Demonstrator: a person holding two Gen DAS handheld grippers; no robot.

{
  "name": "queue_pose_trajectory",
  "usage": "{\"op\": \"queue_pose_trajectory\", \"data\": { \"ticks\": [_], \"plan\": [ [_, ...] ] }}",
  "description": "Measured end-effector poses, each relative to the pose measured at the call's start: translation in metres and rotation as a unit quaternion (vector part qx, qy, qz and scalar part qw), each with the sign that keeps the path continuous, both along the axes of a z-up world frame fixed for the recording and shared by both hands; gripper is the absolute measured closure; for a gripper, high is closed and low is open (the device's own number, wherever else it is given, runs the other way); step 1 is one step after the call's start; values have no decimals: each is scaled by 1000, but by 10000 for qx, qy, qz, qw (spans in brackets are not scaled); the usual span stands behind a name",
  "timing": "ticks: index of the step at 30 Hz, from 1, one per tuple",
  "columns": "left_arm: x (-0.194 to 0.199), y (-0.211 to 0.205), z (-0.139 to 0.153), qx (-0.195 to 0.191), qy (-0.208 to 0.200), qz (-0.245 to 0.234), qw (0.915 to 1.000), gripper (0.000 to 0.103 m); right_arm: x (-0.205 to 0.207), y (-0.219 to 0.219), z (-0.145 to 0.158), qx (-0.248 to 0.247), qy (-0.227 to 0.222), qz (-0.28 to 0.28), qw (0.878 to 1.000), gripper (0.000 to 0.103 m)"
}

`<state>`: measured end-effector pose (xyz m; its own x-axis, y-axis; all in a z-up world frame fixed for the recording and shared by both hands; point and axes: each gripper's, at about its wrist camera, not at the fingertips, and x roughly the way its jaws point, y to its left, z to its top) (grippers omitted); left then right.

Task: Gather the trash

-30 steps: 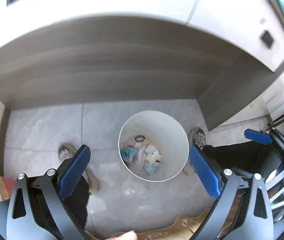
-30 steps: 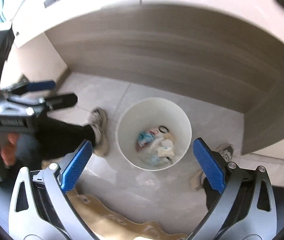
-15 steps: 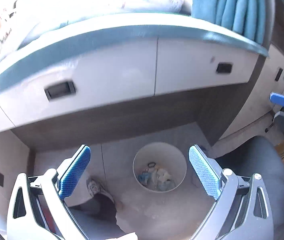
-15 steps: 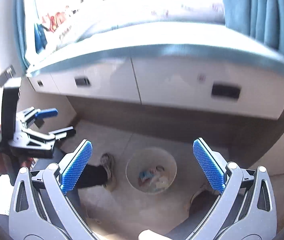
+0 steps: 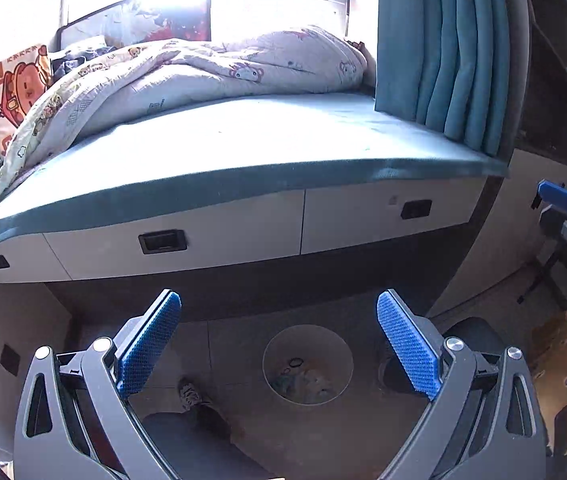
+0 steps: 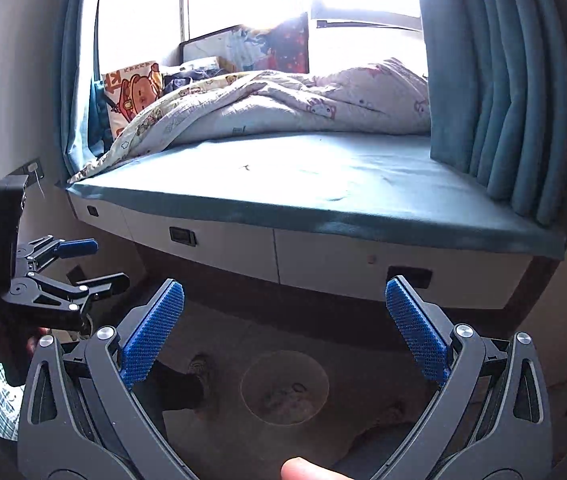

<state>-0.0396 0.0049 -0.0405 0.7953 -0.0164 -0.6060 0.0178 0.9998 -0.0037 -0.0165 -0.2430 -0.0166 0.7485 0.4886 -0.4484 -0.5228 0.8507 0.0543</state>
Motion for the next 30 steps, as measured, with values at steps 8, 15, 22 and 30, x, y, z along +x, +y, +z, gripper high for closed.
{"op": "queue_pose_trajectory", "data": {
  "ticks": [8,15,22,30],
  "plan": [
    [-16,-5,23,16,-274,-60,9996,6,-6,-1,1,-62,-28,-78,9999,5],
    [-18,-4,31,-9,-391,-57,9992,6,-8,-4,4,-122,-124,-165,9997,5],
    [-17,-3,32,-27,-405,-75,9991,6,-9,-2,6,-143,-144,-166,9997,5],
    [-15,-5,29,26,-394,-24,9992,6,-8,1,7,-170,-110,-189,9996,5]
  ]
}}
